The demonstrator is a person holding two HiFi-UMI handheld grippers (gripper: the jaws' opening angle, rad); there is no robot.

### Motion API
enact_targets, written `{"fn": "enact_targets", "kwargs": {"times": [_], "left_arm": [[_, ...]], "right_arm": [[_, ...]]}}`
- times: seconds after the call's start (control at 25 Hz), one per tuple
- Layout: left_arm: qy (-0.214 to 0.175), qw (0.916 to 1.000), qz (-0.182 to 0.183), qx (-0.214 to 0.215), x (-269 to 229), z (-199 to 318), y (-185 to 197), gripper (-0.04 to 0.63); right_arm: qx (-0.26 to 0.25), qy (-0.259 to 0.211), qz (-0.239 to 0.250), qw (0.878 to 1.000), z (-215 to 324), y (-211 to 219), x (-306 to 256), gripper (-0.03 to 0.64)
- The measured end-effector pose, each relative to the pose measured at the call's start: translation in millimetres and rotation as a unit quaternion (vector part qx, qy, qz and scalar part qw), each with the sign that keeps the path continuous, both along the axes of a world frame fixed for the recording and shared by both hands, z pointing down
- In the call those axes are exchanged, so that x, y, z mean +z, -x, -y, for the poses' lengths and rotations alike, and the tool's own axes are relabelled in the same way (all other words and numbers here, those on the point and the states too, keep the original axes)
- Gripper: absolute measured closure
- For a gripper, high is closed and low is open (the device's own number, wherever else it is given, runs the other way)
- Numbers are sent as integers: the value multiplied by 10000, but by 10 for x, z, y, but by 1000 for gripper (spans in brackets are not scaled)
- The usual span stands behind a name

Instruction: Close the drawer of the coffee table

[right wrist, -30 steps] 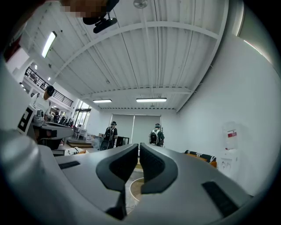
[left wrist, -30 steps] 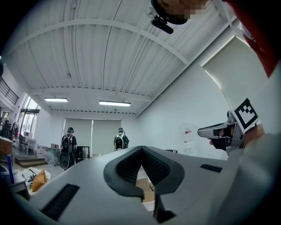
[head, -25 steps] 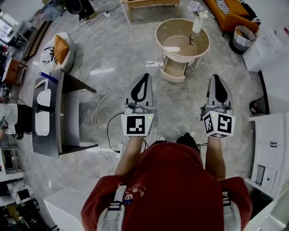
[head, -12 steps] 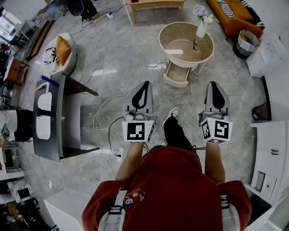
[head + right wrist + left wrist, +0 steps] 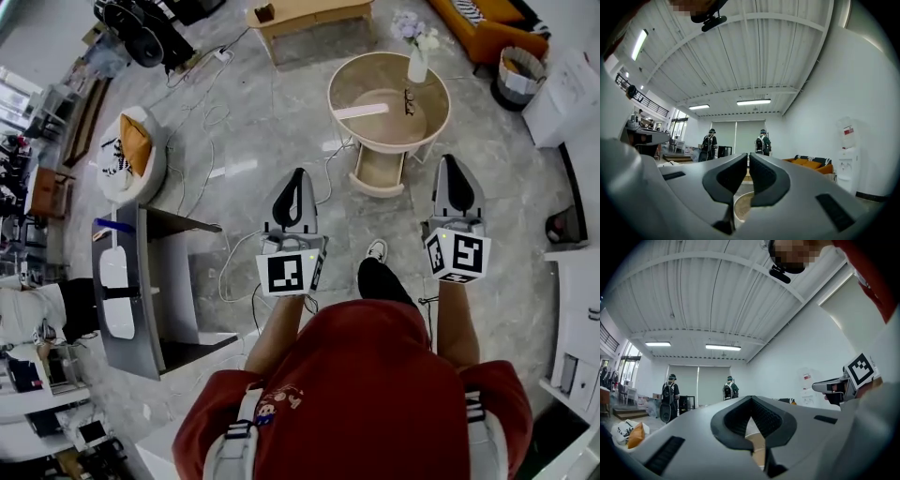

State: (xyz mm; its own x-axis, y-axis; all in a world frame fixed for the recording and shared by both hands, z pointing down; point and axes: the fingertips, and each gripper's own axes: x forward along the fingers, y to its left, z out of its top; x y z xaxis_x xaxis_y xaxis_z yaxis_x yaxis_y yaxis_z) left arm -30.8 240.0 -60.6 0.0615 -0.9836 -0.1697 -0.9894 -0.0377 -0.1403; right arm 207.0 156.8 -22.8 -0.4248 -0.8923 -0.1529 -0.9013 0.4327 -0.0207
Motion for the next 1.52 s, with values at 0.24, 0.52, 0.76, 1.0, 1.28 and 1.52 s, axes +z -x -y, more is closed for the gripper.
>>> {"fn": "enact_targets", "kwargs": {"times": [0.24, 0.52, 0.76, 1.0, 1.28, 1.52], "left_arm": [[59, 9995, -7, 326, -19, 950, 15, 583], [140, 9977, 35, 665, 197, 1798, -161, 582], [169, 9966, 105, 804, 255, 2230, -194, 583], [268, 9939, 103, 1066, 410, 2615, -67, 583], [327, 9815, 538, 1808, 729, 2823, 233, 583], [521, 9807, 199, 1874, 1341, 2982, 721, 583]], "right_arm": [[350, 213, -10, 9992, 723, -61, 88, 589], [676, 507, 201, 9962, 1378, -230, 345, 588], [573, 669, 257, 9958, 1790, -234, 552, 588], [647, 790, 46, 9948, 2016, 13, 723, 589], [937, 944, 140, 9910, 2079, 519, 994, 589], [1173, 1262, -36, 9850, 2087, 984, 1581, 589]]}}
